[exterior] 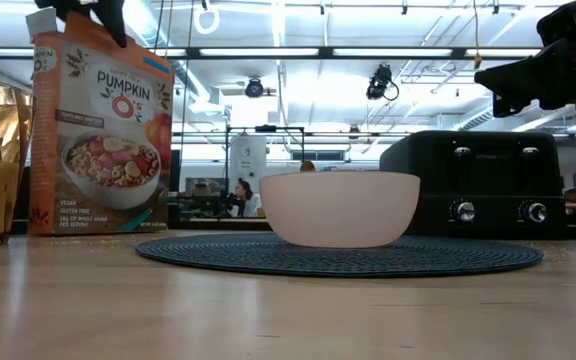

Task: Arrange a breakfast setting
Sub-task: Pour the cereal from the cereal box into the pink bowl

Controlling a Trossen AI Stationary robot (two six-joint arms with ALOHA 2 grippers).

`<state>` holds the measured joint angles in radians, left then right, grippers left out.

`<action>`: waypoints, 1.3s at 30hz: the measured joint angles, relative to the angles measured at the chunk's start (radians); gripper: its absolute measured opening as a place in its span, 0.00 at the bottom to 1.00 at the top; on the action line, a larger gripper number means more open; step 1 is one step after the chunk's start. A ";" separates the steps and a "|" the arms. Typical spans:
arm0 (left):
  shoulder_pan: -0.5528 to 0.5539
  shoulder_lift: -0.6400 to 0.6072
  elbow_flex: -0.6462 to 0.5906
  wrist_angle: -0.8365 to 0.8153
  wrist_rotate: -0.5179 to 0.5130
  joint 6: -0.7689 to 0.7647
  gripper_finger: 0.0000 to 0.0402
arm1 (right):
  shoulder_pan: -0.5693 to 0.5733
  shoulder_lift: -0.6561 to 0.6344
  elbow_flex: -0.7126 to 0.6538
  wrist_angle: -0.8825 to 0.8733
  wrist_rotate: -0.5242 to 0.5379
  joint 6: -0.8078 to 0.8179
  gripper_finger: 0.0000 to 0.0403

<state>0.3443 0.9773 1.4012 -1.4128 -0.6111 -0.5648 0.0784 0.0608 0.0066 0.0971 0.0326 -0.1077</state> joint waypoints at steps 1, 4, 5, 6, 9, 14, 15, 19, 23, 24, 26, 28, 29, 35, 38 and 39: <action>0.000 0.002 -0.001 -0.002 0.018 0.000 0.74 | 0.000 0.000 0.000 0.000 0.000 0.000 0.09; -0.001 0.021 -0.002 -0.018 0.072 0.008 0.74 | 0.000 0.000 0.000 0.000 0.000 0.000 0.09; -0.001 0.029 -0.002 -0.037 0.095 0.013 0.74 | 0.000 0.000 0.000 0.000 0.000 0.000 0.09; -0.001 0.036 -0.002 -0.061 0.114 0.012 0.73 | 0.000 0.000 0.000 0.000 0.000 0.000 0.09; -0.001 0.061 -0.002 -0.137 0.138 -0.005 0.70 | 0.000 0.000 0.000 0.000 0.000 0.000 0.09; -0.001 0.086 -0.002 -0.157 0.154 0.000 0.60 | 0.000 0.000 0.000 0.000 0.000 0.000 0.09; -0.001 0.089 -0.002 -0.157 0.160 0.000 0.57 | 0.000 0.000 0.000 0.000 0.000 0.000 0.09; -0.001 0.099 -0.002 -0.157 0.203 0.047 0.42 | 0.000 0.000 0.000 0.000 0.000 0.000 0.09; -0.001 0.108 -0.002 -0.157 0.230 0.085 0.24 | 0.000 0.000 0.000 0.000 0.000 0.000 0.09; -0.001 0.113 -0.002 -0.158 0.234 0.087 0.19 | 0.000 0.000 0.000 0.000 0.000 0.000 0.09; -0.001 0.118 -0.002 -0.157 0.234 0.088 0.11 | 0.000 0.000 0.000 0.000 0.000 0.000 0.09; -0.001 0.118 -0.002 -0.158 0.234 0.102 0.04 | 0.000 0.000 0.000 0.000 0.000 0.000 0.09; -0.001 0.118 -0.002 -0.159 0.234 0.105 0.03 | 0.000 0.000 0.000 0.000 0.000 0.000 0.09; -0.001 0.114 0.003 -0.162 0.234 0.154 0.01 | 0.000 0.000 0.000 0.000 0.000 0.000 0.09; -0.001 0.115 0.025 -0.164 0.239 0.208 0.01 | 0.000 0.000 0.000 0.000 0.000 0.000 0.09; -0.001 0.116 0.036 -0.162 0.241 0.227 0.01 | 0.000 0.000 0.000 0.000 0.000 0.000 0.09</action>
<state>0.3431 1.0933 1.4374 -1.5750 -0.3703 -0.3375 0.0782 0.0606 0.0065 0.0967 0.0326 -0.1076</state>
